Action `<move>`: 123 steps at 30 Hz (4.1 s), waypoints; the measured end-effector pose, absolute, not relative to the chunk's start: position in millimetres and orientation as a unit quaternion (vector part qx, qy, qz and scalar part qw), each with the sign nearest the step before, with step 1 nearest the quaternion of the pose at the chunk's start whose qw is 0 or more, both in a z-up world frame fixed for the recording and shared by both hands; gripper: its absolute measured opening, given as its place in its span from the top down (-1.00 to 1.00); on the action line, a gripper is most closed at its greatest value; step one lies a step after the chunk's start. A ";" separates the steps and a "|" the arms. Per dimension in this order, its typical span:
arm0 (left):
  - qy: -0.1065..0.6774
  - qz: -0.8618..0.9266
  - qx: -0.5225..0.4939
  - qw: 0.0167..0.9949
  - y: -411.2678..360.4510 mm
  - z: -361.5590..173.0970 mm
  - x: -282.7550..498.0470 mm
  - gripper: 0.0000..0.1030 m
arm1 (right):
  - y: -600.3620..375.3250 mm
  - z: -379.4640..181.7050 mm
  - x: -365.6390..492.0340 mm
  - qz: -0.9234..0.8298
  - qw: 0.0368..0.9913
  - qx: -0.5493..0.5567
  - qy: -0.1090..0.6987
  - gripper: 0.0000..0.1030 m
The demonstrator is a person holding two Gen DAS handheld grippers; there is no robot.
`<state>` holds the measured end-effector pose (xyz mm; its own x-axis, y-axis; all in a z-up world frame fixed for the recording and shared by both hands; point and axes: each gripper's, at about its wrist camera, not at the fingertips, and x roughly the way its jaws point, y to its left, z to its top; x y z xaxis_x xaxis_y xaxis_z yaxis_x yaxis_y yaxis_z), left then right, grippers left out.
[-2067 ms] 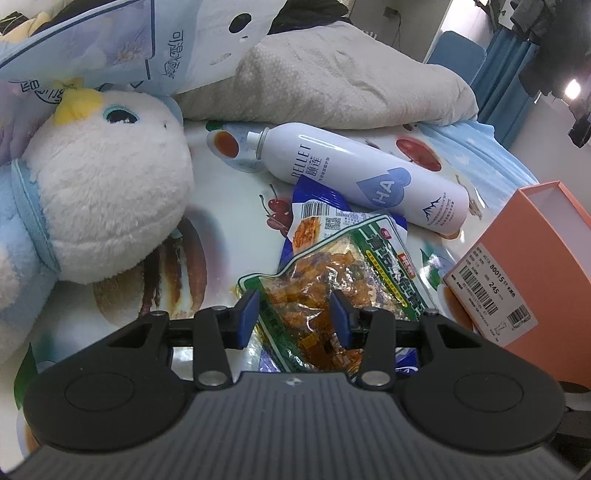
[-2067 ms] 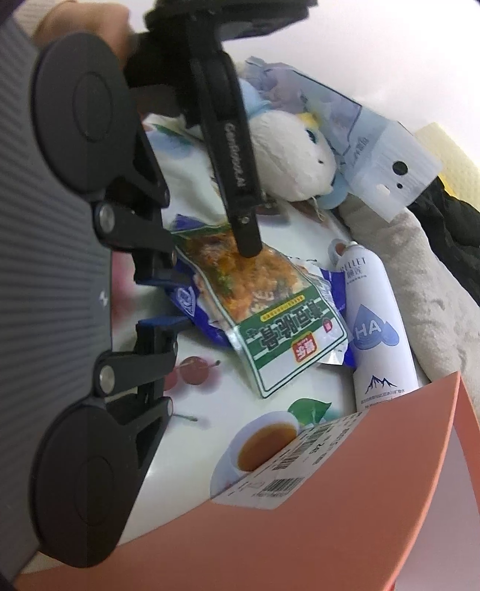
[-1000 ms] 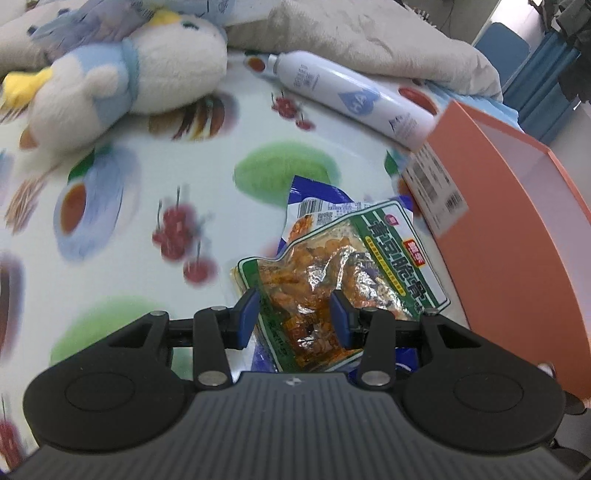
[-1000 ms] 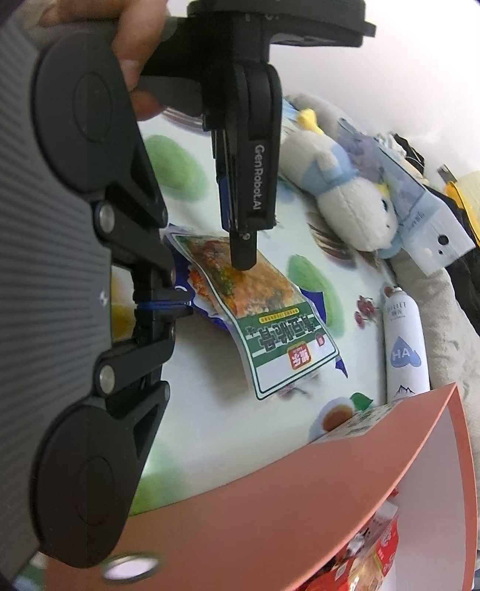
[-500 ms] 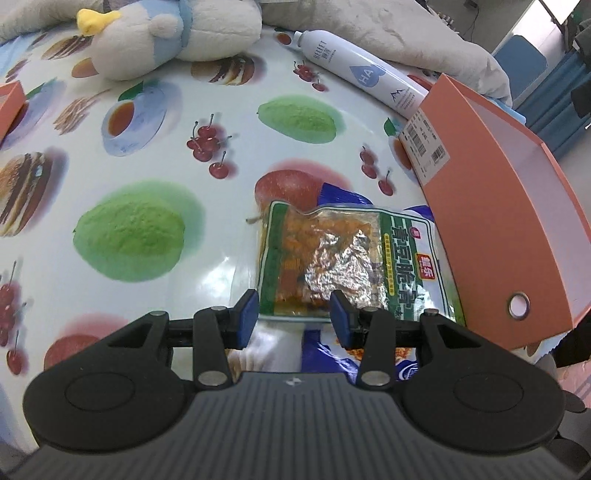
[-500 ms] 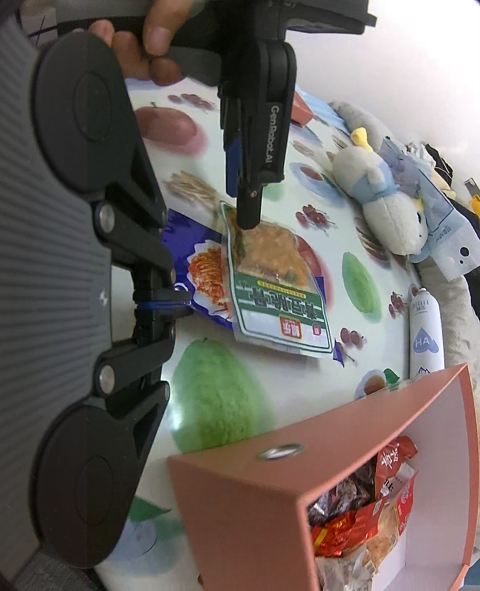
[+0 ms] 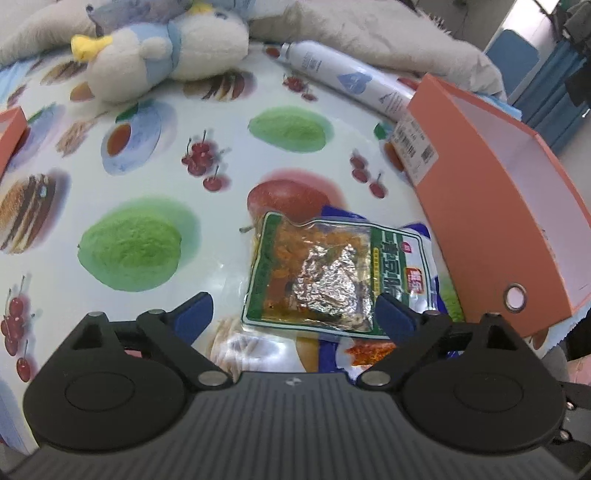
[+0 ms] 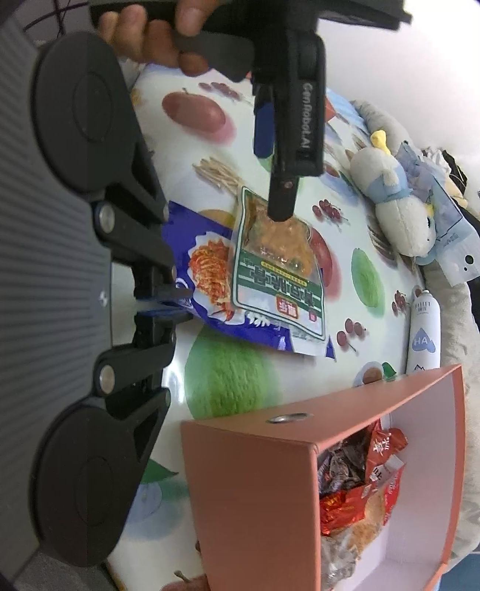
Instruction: Organize snacks
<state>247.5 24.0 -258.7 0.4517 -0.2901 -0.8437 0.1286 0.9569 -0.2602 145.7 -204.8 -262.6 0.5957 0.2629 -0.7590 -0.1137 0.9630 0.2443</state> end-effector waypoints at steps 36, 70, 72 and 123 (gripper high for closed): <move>0.487 -0.124 0.019 0.864 -13.0 -286.4 250.3 -0.03 | -188.6 -263.7 144.0 0.127 0.905 0.006 0.405 -0.31; 0.495 -0.138 -0.289 0.808 100.3 -297.7 279.7 -0.60 | -153.3 -288.4 198.1 0.165 0.917 -0.077 0.356 0.19; 0.498 -0.142 -0.302 0.801 100.7 -299.0 283.1 -0.67 | -152.0 -288.2 198.6 0.165 0.915 -0.081 0.359 0.18; 0.445 -0.029 -0.167 0.880 115.6 -266.6 217.8 0.45 | -152.6 -293.8 198.9 0.087 0.917 -0.059 0.384 -0.71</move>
